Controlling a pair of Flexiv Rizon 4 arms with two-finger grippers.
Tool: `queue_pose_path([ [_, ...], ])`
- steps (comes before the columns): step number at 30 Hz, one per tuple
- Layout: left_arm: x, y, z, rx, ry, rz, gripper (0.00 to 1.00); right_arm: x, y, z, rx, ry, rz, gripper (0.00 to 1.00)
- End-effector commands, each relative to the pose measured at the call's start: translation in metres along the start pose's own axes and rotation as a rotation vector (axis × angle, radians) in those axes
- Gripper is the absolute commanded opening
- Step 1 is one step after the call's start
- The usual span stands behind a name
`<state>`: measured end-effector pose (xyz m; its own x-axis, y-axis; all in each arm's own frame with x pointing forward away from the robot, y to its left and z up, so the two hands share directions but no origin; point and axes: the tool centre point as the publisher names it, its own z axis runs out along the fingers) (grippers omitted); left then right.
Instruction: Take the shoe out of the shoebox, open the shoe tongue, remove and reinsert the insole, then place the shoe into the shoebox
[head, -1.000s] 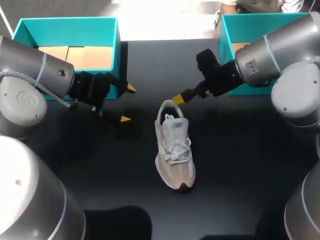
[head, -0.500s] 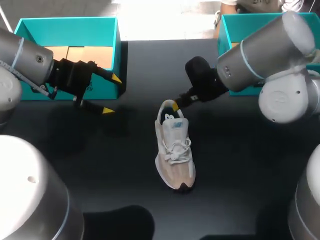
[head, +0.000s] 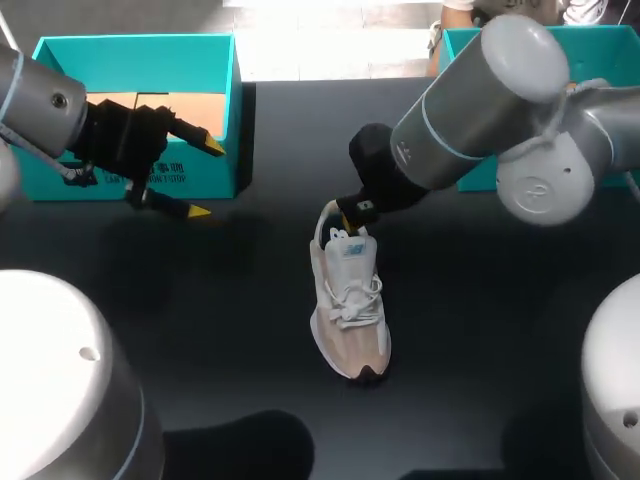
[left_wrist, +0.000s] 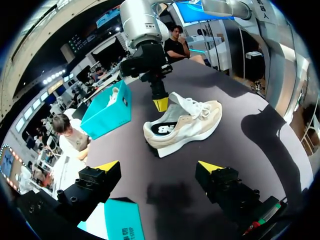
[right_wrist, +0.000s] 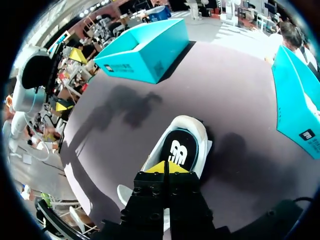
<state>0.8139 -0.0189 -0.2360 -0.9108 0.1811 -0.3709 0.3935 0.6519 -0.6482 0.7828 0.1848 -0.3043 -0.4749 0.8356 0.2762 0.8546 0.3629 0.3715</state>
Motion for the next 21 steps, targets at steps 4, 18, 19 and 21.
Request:
queue_pose_path([
  [4,0.003,-0.001,-0.003,-0.005,-0.001,0.002,1.00,0.004,0.000,0.005,-0.003,-0.078,0.002,0.00],
  [18,0.003,-0.001,-0.003,-0.005,-0.001,0.002,1.00,-0.008,0.006,0.033,0.040,-0.327,0.350,0.00],
  [19,0.003,-0.001,-0.003,-0.005,-0.001,0.002,1.00,-0.008,0.006,0.035,0.031,-0.324,0.369,0.00],
  [21,0.003,-0.001,-0.003,-0.005,-0.001,0.002,1.00,-0.004,0.004,0.038,0.023,-0.321,0.377,0.00],
])
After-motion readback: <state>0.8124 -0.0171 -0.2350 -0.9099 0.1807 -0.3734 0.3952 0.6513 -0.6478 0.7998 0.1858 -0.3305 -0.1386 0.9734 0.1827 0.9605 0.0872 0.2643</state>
